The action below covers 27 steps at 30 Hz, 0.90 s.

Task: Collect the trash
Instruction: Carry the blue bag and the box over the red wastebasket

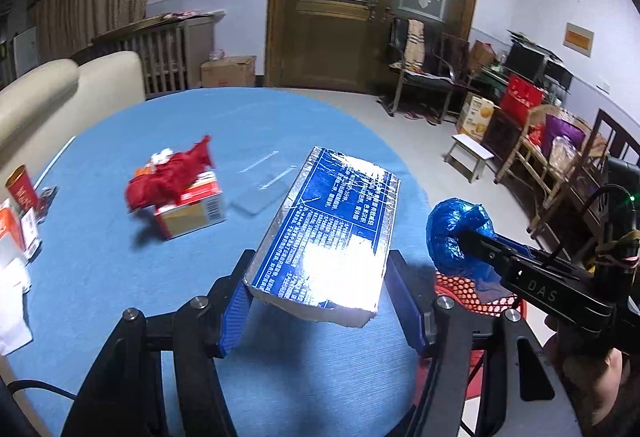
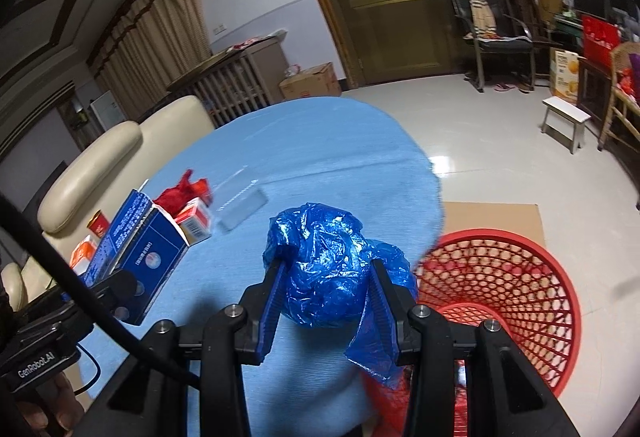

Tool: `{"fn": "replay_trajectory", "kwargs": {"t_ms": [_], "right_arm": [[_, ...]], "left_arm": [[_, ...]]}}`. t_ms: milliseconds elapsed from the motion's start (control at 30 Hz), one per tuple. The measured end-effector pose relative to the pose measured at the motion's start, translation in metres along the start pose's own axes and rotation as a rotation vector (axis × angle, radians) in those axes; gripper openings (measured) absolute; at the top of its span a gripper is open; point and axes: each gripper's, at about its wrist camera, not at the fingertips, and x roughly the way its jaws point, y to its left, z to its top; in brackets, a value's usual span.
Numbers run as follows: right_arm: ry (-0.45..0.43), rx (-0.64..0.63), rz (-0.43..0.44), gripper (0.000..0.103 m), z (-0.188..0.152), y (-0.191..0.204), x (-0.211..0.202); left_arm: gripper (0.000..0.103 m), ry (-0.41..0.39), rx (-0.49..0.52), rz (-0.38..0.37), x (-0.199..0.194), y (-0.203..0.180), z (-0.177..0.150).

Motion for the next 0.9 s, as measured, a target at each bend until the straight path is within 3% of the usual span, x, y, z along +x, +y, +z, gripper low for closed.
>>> {"fn": "replay_trajectory", "kwargs": {"t_ms": [367, 733, 867, 900], "right_arm": [[-0.007, 0.098, -0.104, 0.044, -0.001, -0.064, -0.012], [0.039, 0.187, -0.188, 0.044, -0.013, -0.114, -0.004], [0.054, 0.210, -0.208, 0.050, -0.016, -0.122, -0.002], [0.061, 0.220, -0.212, 0.060, -0.017, -0.125, -0.001]], "left_arm": [[0.065, 0.018, 0.074, -0.052, 0.017, -0.042, 0.004], [0.065, 0.040, 0.131, -0.092, 0.030, -0.069, 0.006], [0.065, 0.044, 0.147, -0.104, 0.033, -0.078, 0.007], [0.065, 0.045, 0.152, -0.106, 0.034, -0.082, 0.007]]}}
